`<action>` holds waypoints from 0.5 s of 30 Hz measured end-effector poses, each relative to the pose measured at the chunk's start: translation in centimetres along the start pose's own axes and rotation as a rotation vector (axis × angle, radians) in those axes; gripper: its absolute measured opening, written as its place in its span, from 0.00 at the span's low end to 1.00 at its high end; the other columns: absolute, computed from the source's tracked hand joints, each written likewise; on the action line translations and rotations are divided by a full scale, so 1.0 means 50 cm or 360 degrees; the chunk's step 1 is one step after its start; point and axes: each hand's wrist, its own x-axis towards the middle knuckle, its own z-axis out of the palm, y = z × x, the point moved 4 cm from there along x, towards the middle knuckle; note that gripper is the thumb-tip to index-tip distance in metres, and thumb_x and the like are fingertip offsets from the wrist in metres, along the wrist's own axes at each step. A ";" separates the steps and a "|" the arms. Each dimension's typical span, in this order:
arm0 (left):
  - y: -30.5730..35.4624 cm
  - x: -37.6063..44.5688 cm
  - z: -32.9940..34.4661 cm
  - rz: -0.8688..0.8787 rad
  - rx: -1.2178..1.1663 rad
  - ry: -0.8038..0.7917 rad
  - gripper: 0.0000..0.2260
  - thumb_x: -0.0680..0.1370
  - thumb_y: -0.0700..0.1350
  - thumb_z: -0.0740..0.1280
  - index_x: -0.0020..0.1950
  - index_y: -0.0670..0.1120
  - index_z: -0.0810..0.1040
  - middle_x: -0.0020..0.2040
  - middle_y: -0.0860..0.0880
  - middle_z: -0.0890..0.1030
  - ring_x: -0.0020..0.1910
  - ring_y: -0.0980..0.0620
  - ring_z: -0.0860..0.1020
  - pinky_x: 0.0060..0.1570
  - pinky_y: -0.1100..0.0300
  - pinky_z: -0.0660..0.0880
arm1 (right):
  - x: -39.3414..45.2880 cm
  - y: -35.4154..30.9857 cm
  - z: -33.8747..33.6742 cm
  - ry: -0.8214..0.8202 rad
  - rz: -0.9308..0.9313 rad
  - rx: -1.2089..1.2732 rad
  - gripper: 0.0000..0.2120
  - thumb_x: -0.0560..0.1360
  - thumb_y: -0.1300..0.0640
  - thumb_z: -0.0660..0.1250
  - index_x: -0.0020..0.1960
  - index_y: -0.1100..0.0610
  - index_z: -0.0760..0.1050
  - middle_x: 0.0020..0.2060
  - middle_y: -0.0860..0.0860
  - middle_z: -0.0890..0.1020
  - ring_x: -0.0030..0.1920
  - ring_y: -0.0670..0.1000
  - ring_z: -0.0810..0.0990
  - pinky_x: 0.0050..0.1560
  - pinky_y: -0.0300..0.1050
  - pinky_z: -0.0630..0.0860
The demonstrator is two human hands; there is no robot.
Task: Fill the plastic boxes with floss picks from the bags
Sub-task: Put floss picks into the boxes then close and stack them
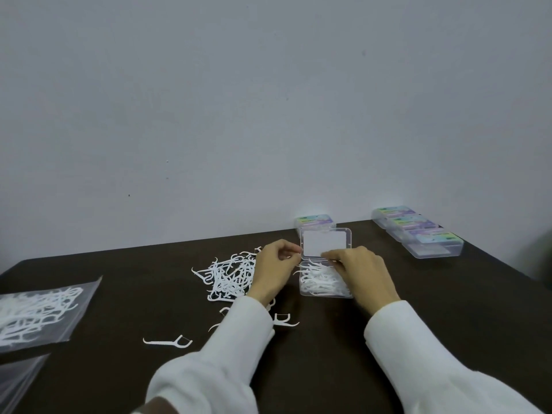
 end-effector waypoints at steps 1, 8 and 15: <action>0.001 -0.001 0.001 0.0011 0.0003 -0.0044 0.05 0.75 0.36 0.68 0.48 0.43 0.81 0.42 0.52 0.81 0.40 0.59 0.76 0.37 0.76 0.71 | 0.000 0.000 -0.004 0.0046 0.0000 -0.0023 0.17 0.80 0.53 0.58 0.69 0.46 0.68 0.61 0.52 0.77 0.58 0.52 0.78 0.58 0.41 0.72; 0.005 -0.003 0.005 0.0056 -0.0122 -0.0109 0.07 0.73 0.33 0.69 0.49 0.42 0.80 0.43 0.51 0.81 0.39 0.59 0.77 0.38 0.74 0.73 | -0.006 0.026 -0.040 0.0710 -0.0032 0.0300 0.12 0.77 0.57 0.64 0.58 0.58 0.79 0.43 0.57 0.84 0.39 0.55 0.83 0.42 0.46 0.79; -0.003 -0.008 0.004 0.0142 0.0027 -0.0224 0.07 0.74 0.38 0.70 0.47 0.49 0.81 0.41 0.53 0.80 0.38 0.59 0.74 0.42 0.71 0.73 | 0.011 0.055 -0.016 0.0627 0.0307 0.0943 0.13 0.73 0.52 0.67 0.49 0.61 0.81 0.40 0.53 0.78 0.37 0.45 0.77 0.38 0.32 0.74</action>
